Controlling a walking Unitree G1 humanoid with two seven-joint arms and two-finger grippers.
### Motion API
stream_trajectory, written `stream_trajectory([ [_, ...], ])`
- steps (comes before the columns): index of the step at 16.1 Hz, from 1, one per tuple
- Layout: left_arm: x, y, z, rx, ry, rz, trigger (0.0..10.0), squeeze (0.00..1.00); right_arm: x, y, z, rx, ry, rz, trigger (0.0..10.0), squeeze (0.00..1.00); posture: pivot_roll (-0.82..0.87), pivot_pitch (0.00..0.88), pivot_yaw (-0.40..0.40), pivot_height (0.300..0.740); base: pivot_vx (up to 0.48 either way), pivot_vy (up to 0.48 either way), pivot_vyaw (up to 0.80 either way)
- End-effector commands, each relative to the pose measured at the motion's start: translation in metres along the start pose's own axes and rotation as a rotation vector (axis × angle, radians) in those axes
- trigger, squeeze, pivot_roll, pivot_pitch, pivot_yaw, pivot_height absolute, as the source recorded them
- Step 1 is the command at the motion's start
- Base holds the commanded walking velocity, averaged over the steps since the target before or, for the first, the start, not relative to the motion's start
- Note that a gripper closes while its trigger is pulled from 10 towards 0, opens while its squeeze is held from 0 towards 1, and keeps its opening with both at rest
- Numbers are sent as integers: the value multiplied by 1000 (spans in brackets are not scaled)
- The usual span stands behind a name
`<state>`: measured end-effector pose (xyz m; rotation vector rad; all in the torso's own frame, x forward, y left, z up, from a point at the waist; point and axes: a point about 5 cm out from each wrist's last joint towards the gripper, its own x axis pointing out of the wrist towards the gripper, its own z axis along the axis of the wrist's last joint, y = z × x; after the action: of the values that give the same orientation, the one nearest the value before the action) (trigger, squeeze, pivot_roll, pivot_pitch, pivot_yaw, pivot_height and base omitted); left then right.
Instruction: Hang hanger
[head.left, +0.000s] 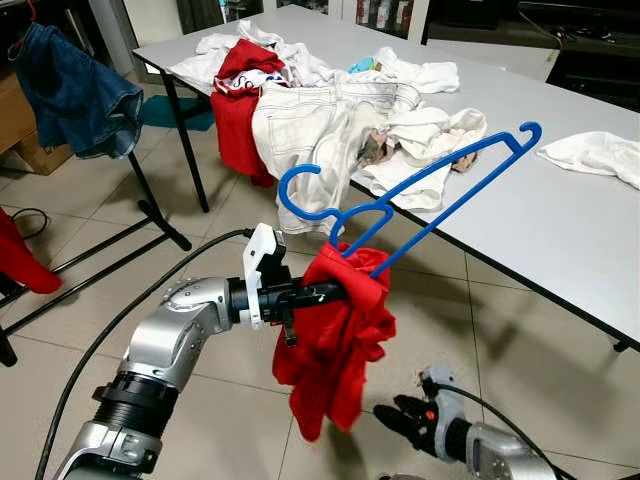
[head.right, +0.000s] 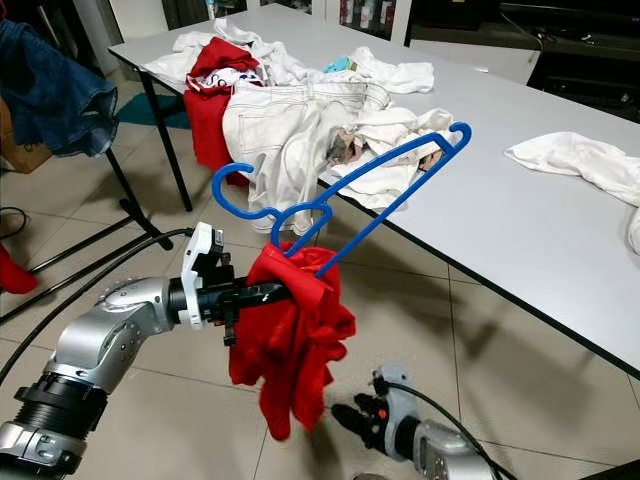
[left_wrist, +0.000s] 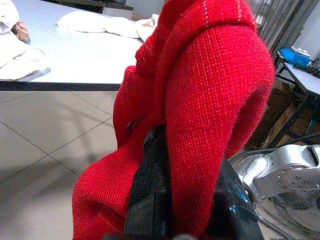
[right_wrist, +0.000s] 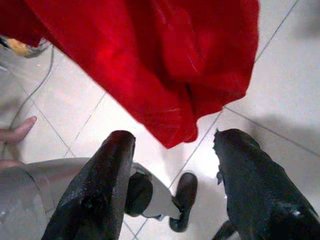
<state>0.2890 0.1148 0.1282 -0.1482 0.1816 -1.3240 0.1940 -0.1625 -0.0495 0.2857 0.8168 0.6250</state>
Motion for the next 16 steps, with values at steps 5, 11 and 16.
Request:
stream_trajectory([
  [5,2,1,8,39,-12,-20,10000,0,19,8,14,-8,6,0,10000,0,-106,0,67,740,0,0,0],
  [11,4,0,8,40,-16,-21,10000,0,30,6,13,-61,55,-141,10000,0,-100,0,57,740,0,0,0],
  [16,5,2,9,43,-19,-20,10000,0,35,14,18,-11,7,-63,3725,0,-108,0,60,740,0,0,0],
])
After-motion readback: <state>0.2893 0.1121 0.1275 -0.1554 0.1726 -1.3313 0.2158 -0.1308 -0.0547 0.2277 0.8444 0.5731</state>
